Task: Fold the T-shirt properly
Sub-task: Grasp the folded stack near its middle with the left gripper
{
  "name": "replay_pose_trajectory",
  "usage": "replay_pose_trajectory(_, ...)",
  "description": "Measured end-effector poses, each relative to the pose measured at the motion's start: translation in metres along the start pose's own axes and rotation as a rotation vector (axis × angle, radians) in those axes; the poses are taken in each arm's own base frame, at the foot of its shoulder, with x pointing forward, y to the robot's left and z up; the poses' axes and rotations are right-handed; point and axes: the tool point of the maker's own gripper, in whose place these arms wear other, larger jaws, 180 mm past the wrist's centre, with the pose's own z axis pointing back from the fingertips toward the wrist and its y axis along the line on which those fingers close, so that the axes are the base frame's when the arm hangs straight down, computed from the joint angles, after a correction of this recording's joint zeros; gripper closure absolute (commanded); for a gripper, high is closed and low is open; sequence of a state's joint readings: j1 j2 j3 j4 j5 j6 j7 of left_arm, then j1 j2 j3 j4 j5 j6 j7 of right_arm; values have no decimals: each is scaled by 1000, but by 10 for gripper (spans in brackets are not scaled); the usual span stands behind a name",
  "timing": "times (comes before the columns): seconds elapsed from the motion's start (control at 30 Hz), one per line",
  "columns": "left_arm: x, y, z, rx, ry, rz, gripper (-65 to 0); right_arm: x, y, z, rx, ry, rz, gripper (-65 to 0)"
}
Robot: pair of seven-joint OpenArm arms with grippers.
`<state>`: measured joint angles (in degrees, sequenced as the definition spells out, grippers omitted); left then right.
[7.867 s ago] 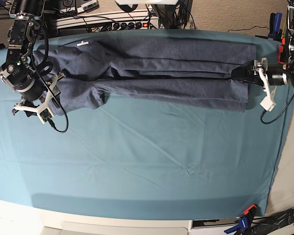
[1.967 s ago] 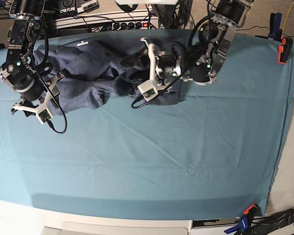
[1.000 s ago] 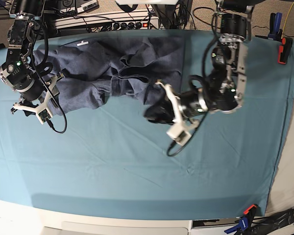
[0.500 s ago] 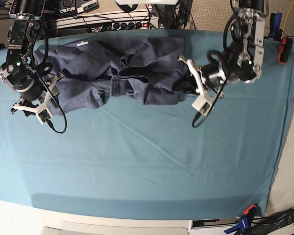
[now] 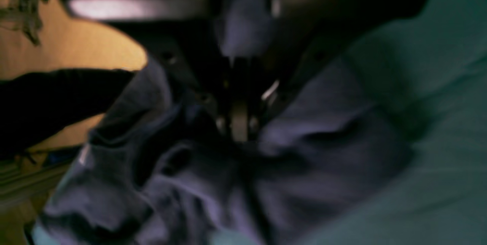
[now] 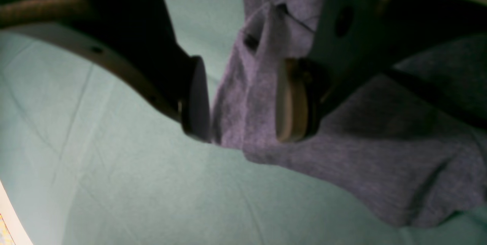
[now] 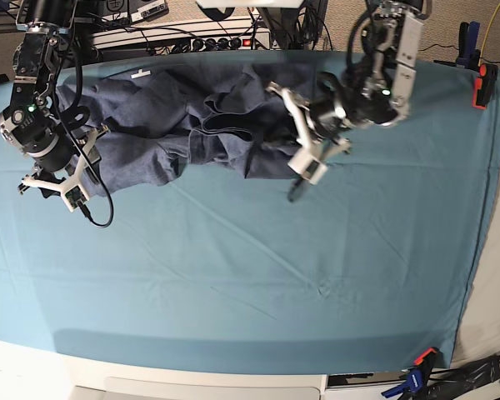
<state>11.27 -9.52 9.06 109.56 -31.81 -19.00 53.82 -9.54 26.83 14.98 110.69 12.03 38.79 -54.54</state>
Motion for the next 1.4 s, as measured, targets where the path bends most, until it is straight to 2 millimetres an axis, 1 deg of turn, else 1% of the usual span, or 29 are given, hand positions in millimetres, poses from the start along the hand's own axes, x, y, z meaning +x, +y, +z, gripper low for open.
replay_pose_trajectory(0.17, -1, -19, -10, -35, 6, -37, 0, 0, 0, 0, 0, -1, 0, -295)
replay_pose_trajectory(0.27, 11, -33, -16, -62, -37, -44, 0, 0, 0, 0, 0, -2, 0, -295)
replay_pose_trajectory(0.37, 18, -37, -19, -68, -64, -50, 0, 0, 0, 0, 0, -2, 0, -295)
replay_pose_trajectory(0.43, 19, -34, -22, -63, -60, -52, 0, 0, 0, 0, 0, -2, 0, -295)
replay_pose_trajectory(0.57, 29, -29, -32, -61, -83, -50, 0, 0, 0, 0, -1, -2, 0, -295)
replay_pose_trajectory(0.83, 38, -31, -65, -94, -69, 9, 0, 1, 0, 0, 0, -3, 0, -295)
replay_pose_trajectory(1.03, 49, -23, -65, -84, -56, -29, 0, 0, 0, 0, -1, -3, 0, -295)
replay_pose_trajectory(1.1, 51, -21, -64, -84, -56, -51, 0, 1, -4, 0, -20, -5, -27, -295)
replay_pose_trajectory(1.27, 45, -17, -63, -79, -22, -68, 0, 2, -12, 0, -67, -13, -89, -295)
replay_pose_trajectory(1.4, 45, -18, -63, -81, -18, -68, 0, -2, -18, 1, -103, 4, -125, -296)
